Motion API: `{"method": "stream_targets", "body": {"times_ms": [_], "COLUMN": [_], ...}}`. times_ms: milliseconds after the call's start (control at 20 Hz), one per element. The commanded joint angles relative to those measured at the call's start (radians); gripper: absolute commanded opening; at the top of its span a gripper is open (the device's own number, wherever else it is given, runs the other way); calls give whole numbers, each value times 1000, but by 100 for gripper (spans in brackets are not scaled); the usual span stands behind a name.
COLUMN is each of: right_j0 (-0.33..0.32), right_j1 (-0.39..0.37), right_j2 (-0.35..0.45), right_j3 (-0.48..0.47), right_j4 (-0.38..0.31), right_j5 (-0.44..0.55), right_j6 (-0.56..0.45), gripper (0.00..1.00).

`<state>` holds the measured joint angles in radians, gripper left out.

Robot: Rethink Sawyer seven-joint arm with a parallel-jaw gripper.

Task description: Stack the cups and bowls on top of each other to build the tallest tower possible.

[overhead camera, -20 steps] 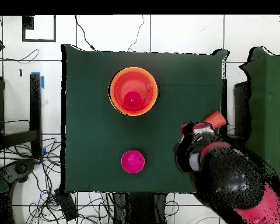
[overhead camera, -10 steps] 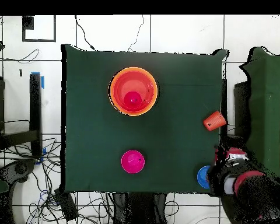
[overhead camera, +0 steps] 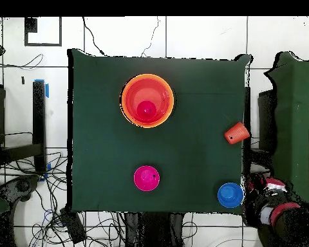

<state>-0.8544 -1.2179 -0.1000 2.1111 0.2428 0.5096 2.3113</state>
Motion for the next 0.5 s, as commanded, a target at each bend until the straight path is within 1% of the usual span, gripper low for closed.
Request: {"method": "stream_targets", "body": {"times_ms": [50,200,500], "right_j0": [-15,-38,-79], "right_j1": [114,139,157], "right_j2": [138,171,236], "right_j3": [163,180,228], "right_j4": [-77,-84,-85], "right_j5": [-115,-152,-200], "right_j6": [-133,-119,-90], "gripper": [100,100,100]}}
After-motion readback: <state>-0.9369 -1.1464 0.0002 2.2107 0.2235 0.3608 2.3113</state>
